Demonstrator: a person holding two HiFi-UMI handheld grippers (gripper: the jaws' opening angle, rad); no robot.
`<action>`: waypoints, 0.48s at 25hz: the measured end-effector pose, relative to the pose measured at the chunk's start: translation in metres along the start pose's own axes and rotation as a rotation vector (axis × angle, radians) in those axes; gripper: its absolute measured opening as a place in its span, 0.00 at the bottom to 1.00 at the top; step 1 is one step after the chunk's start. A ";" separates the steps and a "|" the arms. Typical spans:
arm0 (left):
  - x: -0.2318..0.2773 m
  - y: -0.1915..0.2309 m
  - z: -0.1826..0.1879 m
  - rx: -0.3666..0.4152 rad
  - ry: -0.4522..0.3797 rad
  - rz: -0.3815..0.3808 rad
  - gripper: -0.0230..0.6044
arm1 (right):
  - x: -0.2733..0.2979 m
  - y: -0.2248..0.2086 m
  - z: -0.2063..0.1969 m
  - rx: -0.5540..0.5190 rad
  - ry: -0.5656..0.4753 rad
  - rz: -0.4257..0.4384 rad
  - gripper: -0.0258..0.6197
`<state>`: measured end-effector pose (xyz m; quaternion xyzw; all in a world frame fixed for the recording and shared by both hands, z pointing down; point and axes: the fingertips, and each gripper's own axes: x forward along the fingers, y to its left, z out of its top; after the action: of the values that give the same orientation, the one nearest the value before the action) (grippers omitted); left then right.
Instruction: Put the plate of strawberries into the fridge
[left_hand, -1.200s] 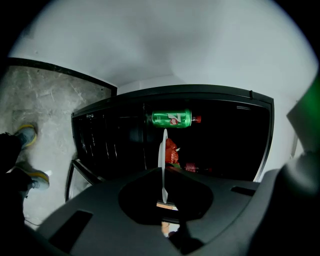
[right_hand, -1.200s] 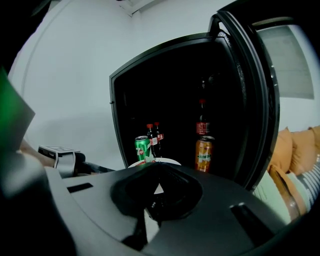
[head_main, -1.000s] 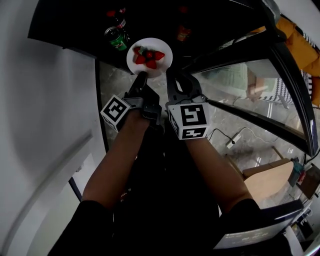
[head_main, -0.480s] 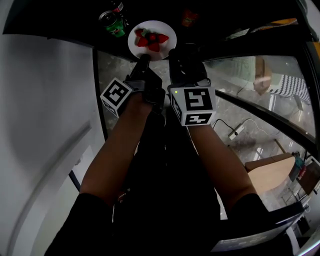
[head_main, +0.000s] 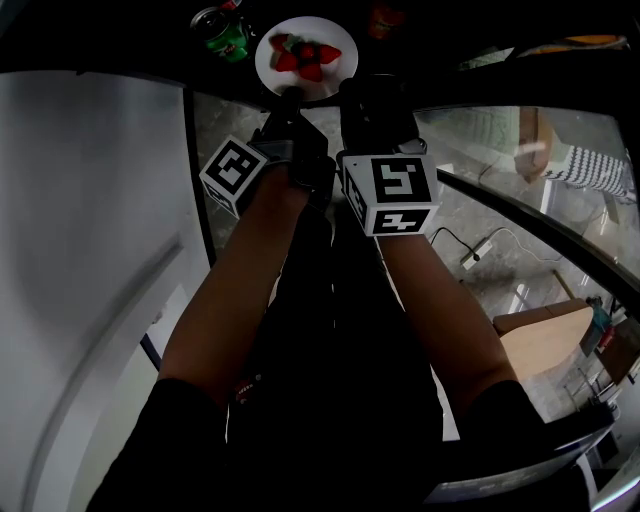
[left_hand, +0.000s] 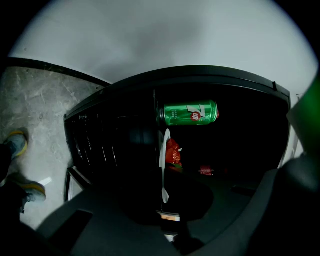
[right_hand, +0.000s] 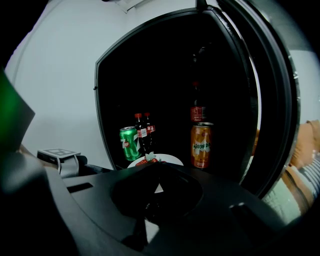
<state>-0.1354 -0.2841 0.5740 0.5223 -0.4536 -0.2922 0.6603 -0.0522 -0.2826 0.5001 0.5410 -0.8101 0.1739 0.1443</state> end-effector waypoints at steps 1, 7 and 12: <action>0.003 0.001 0.000 0.000 -0.001 0.001 0.07 | 0.002 -0.002 0.000 0.002 0.001 -0.001 0.05; 0.010 0.006 0.000 0.012 -0.001 -0.008 0.07 | 0.006 -0.008 -0.004 -0.004 -0.002 -0.004 0.05; 0.012 0.003 0.003 0.014 -0.011 -0.036 0.07 | 0.006 -0.010 0.001 -0.040 -0.017 -0.008 0.05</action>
<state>-0.1329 -0.2947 0.5804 0.5333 -0.4498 -0.3040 0.6487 -0.0456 -0.2916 0.5032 0.5429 -0.8123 0.1525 0.1487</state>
